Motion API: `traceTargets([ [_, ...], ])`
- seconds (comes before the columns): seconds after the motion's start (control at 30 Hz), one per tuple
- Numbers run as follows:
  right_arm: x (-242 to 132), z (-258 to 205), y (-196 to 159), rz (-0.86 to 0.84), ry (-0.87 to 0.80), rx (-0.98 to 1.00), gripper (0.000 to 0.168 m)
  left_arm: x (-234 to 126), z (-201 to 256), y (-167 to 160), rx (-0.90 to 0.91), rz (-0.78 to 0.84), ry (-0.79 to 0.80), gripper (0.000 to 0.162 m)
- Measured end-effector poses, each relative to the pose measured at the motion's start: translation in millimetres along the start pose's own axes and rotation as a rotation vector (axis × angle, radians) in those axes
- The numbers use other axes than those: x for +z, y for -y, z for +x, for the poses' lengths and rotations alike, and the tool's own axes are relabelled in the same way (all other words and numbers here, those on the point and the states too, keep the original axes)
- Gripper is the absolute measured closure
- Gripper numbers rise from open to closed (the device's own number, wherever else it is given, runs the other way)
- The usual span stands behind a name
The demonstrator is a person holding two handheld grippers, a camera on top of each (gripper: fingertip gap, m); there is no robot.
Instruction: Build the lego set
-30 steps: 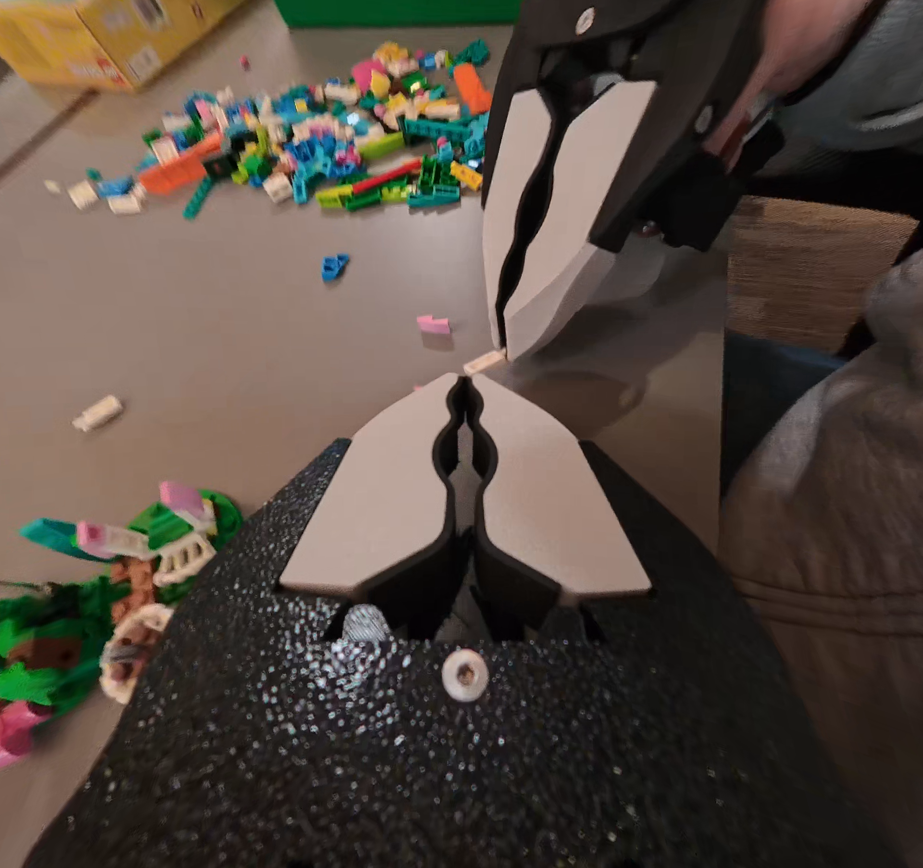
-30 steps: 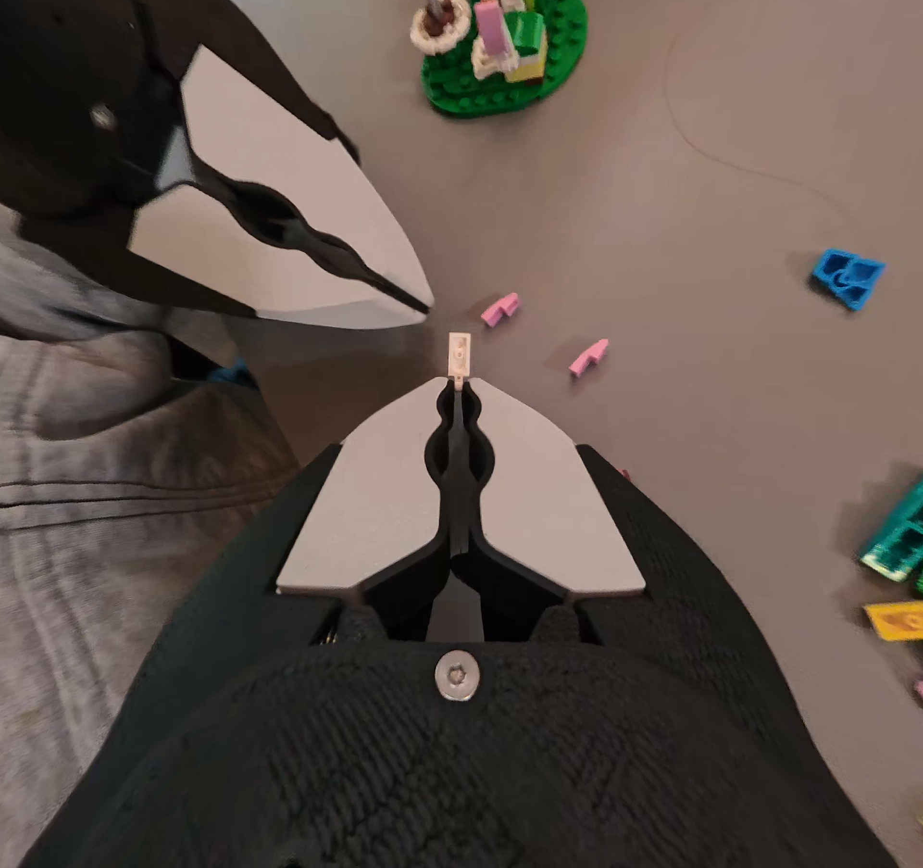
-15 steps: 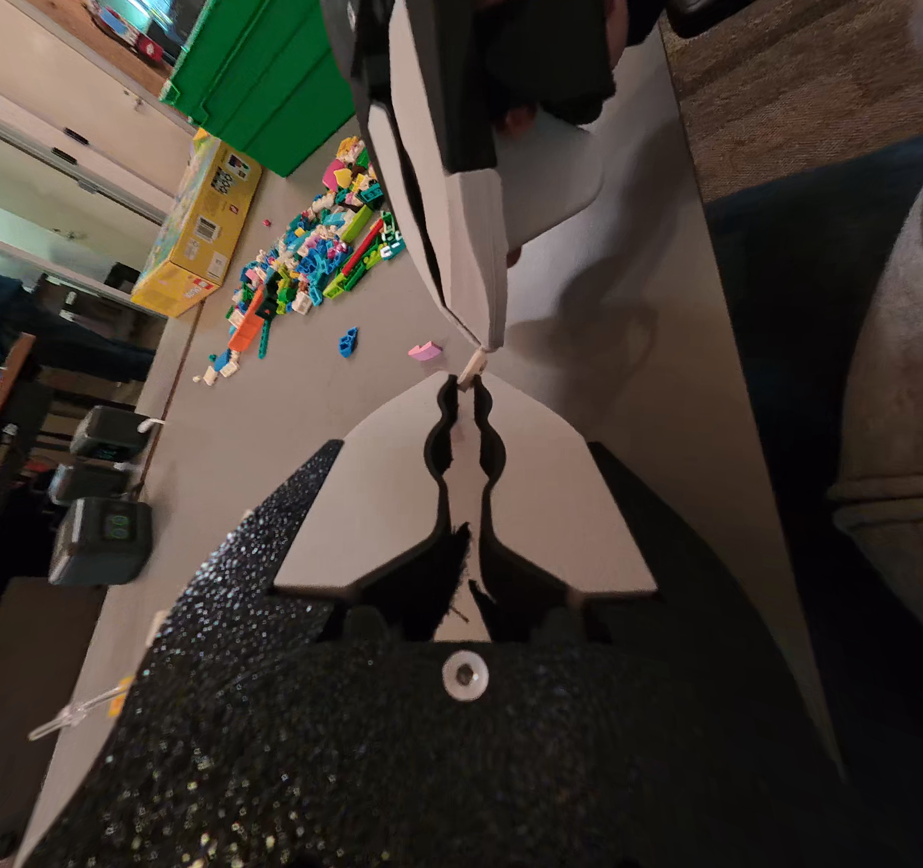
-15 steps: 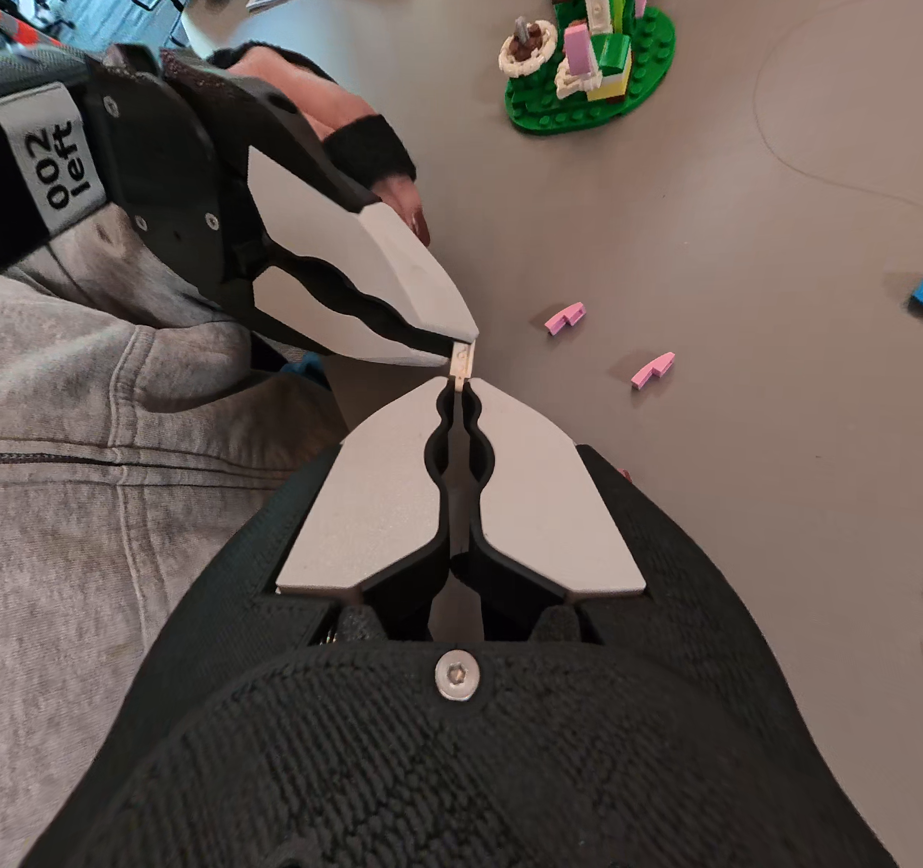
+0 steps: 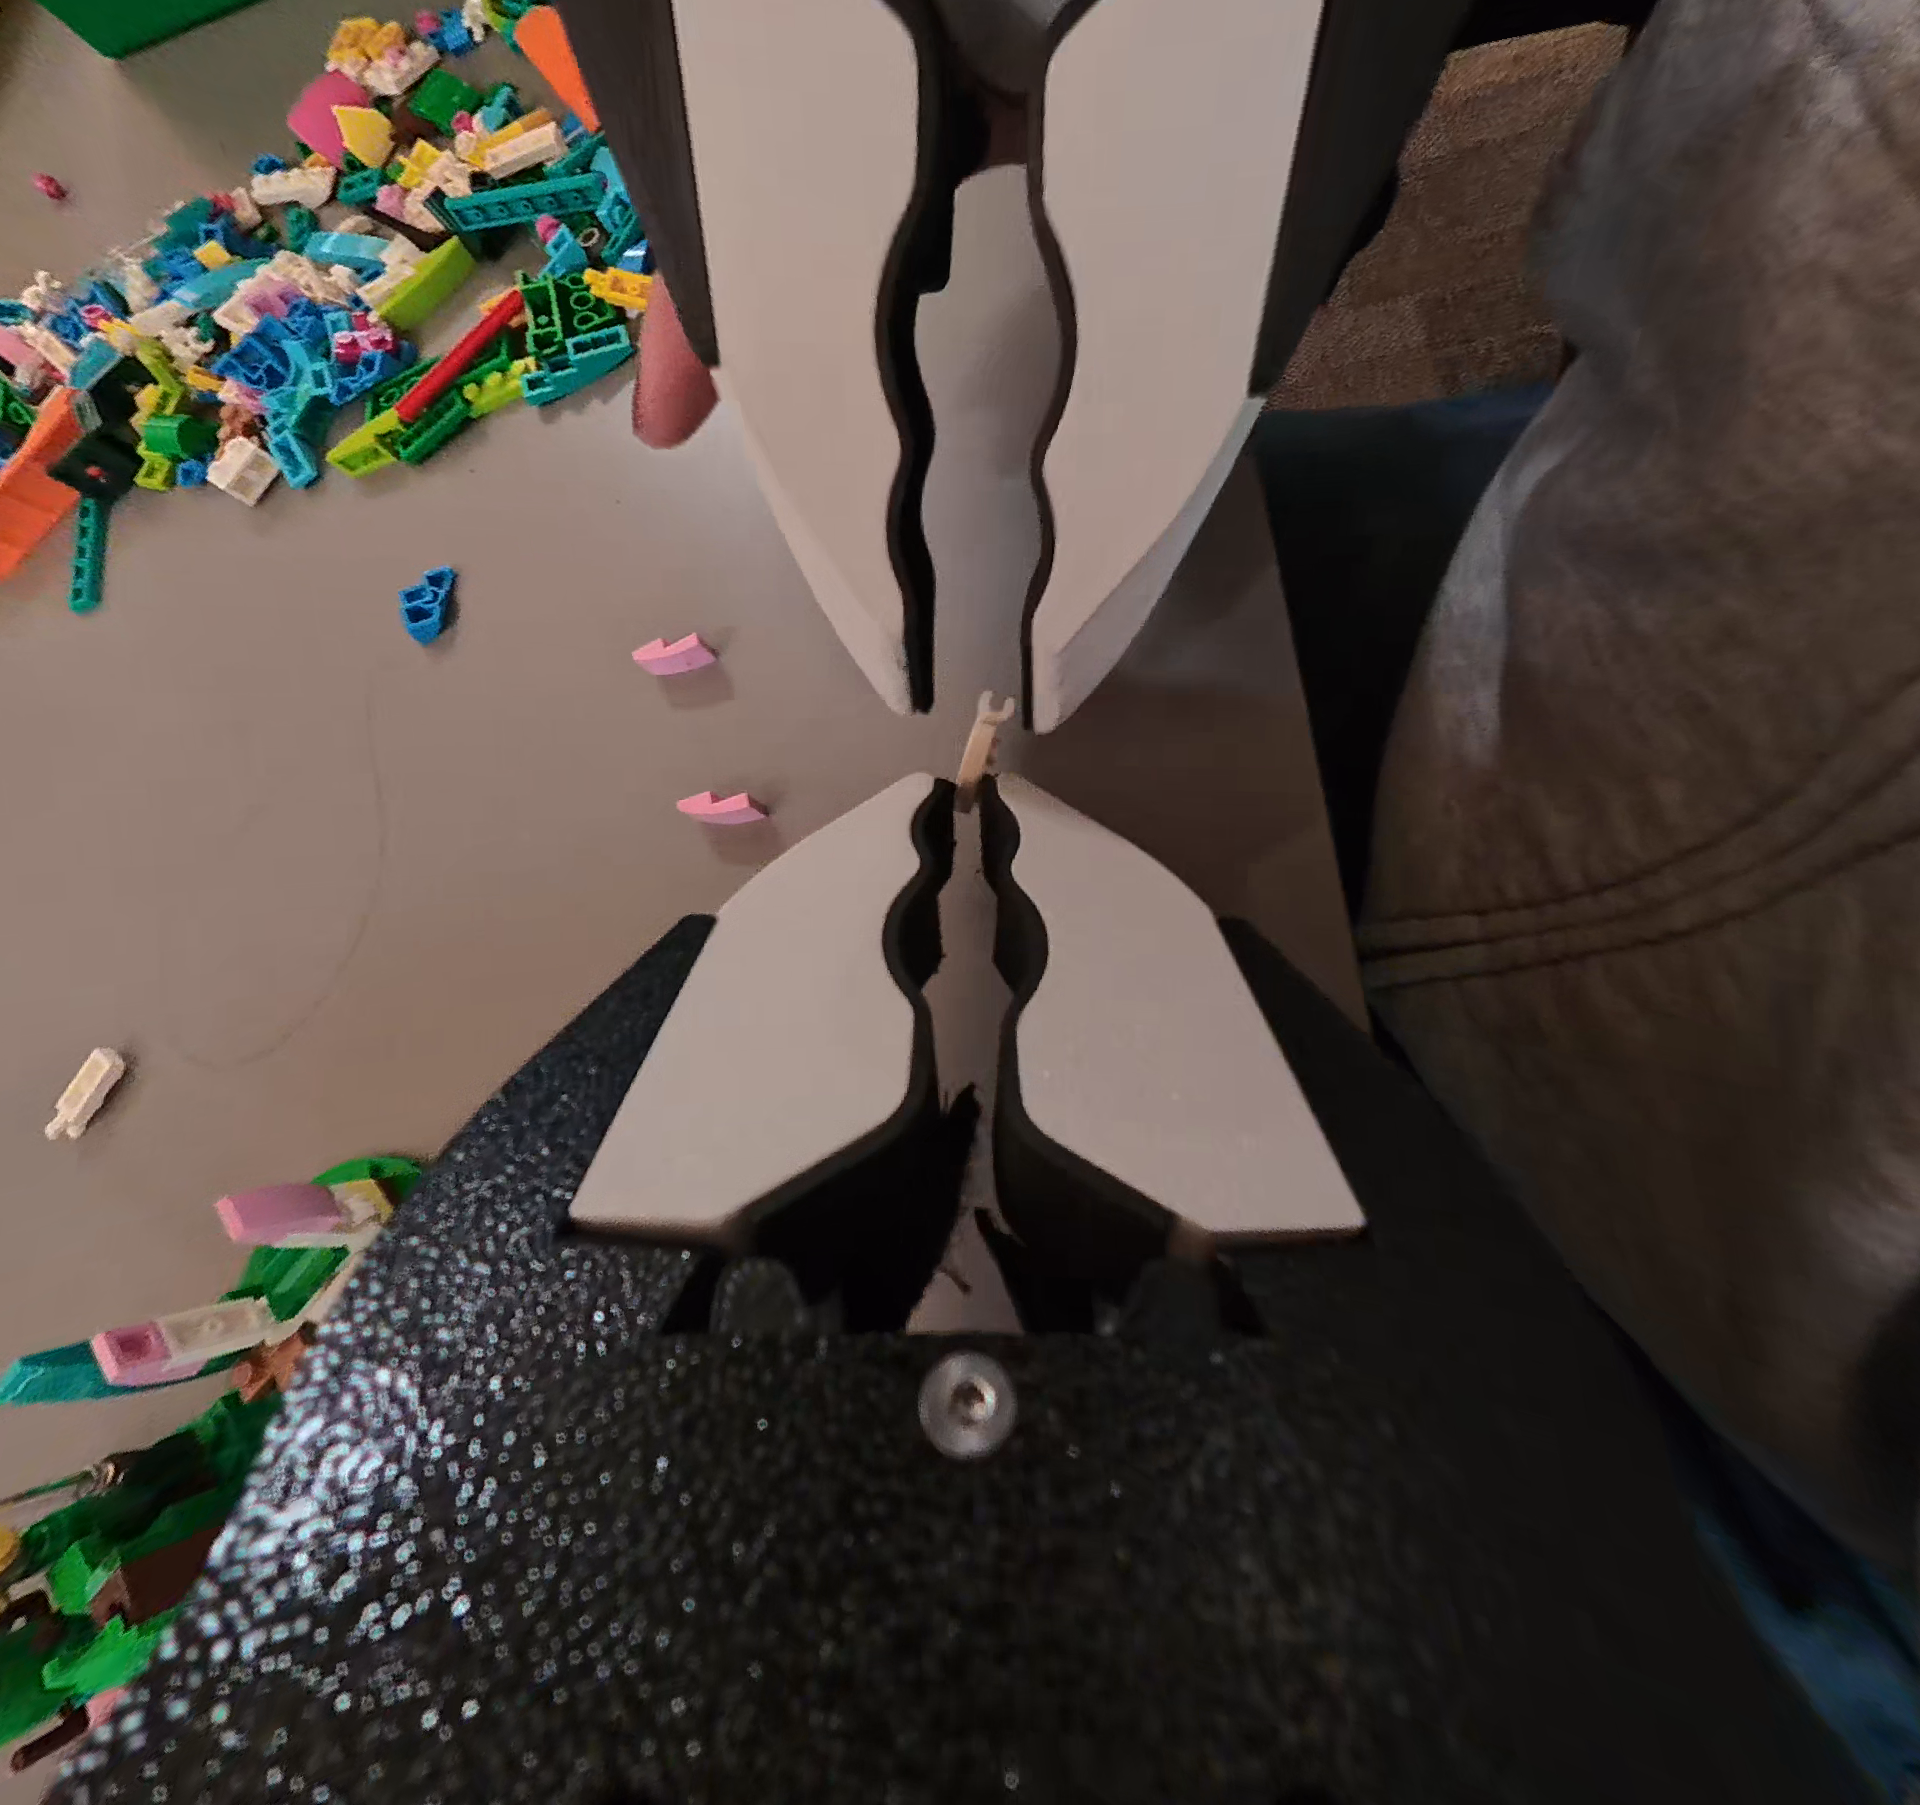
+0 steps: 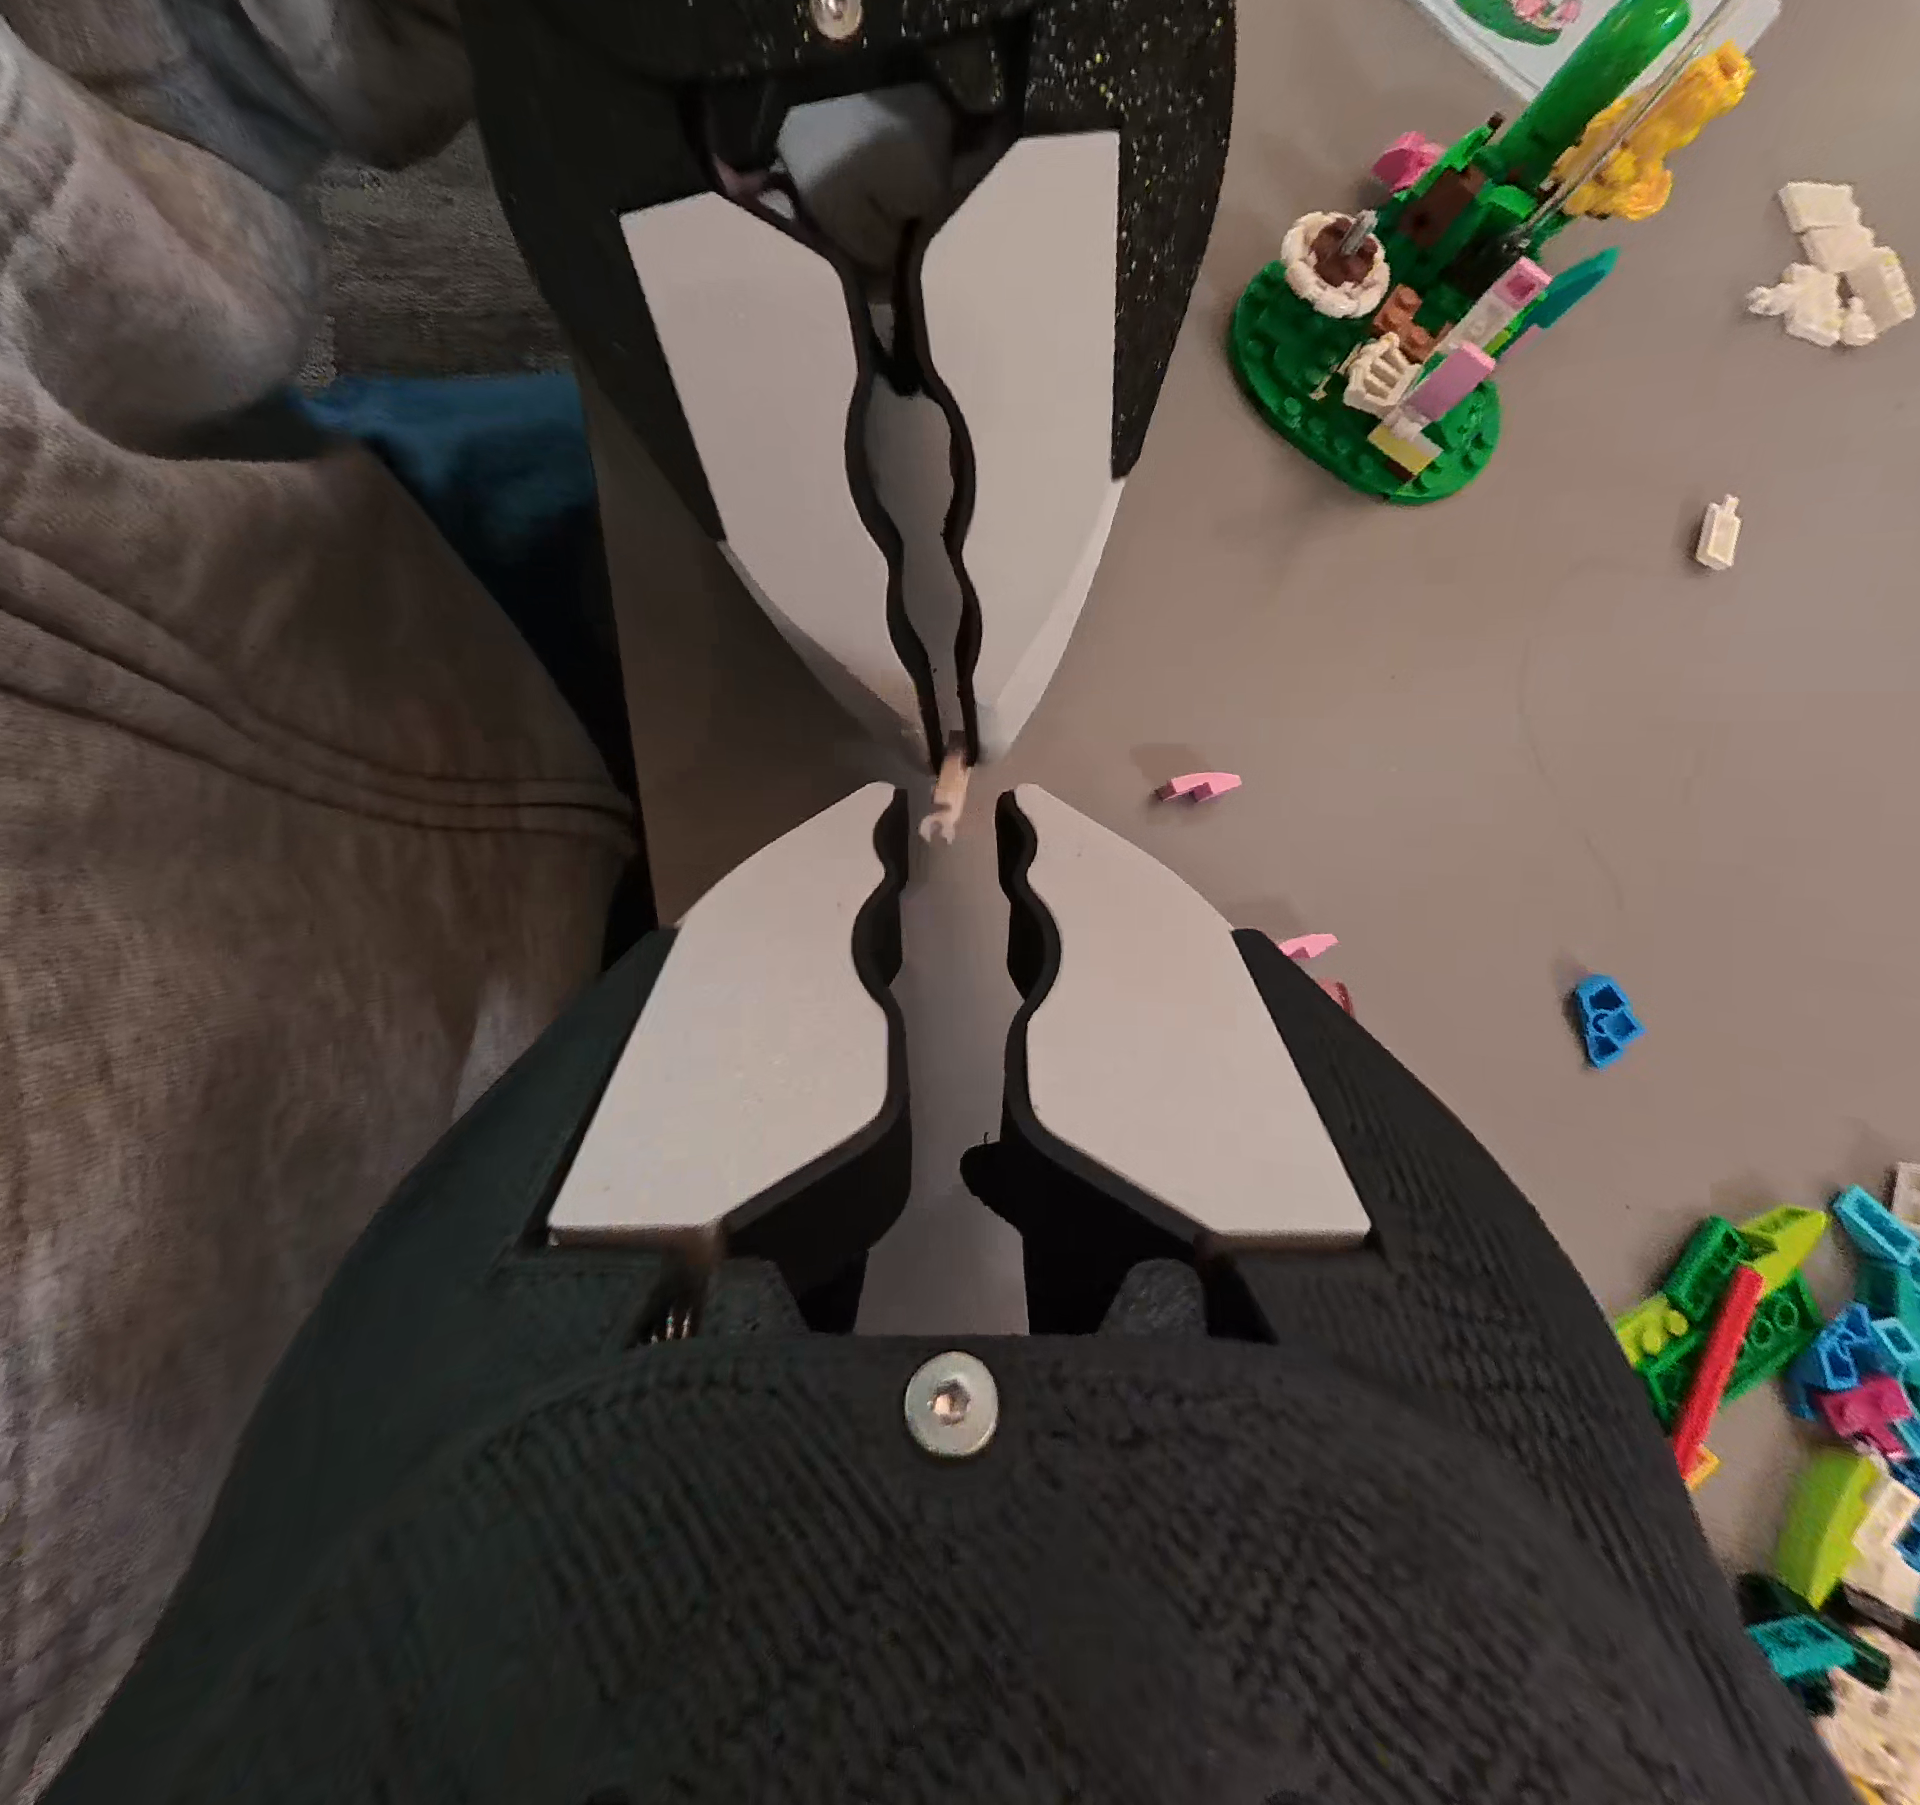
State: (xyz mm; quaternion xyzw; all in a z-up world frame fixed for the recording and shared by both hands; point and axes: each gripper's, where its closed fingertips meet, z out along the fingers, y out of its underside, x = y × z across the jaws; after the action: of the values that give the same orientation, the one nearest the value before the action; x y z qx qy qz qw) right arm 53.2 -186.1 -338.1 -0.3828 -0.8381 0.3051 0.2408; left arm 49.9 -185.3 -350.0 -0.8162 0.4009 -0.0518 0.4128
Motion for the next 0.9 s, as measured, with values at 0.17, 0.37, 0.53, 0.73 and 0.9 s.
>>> traceTargets([
  [0.17,5.9,-1.2,-2.1,-0.013,0.004,-0.012,0.166,1.6,-1.1,0.1,-0.006,-0.002,0.006,0.157],
  [0.37,4.9,27.3,-11.2,-0.011,-0.115,0.198,0.167,-1.6,-23.1,-1.3,-0.091,0.002,0.137,0.152],
  [0.53,8.2,46.5,-28.4,-0.039,-0.197,0.418,0.167,-4.5,-36.8,-8.2,-0.139,-0.022,0.205,0.162],
  [0.73,15.3,49.3,-29.3,-0.043,-0.201,0.493,0.166,3.0,-44.7,-19.1,-0.211,-0.086,0.25,0.162],
  [0.9,17.9,50.5,-27.3,-0.05,-0.199,0.53,0.166,7.2,-52.7,-24.6,-0.281,-0.11,0.28,0.162],
])
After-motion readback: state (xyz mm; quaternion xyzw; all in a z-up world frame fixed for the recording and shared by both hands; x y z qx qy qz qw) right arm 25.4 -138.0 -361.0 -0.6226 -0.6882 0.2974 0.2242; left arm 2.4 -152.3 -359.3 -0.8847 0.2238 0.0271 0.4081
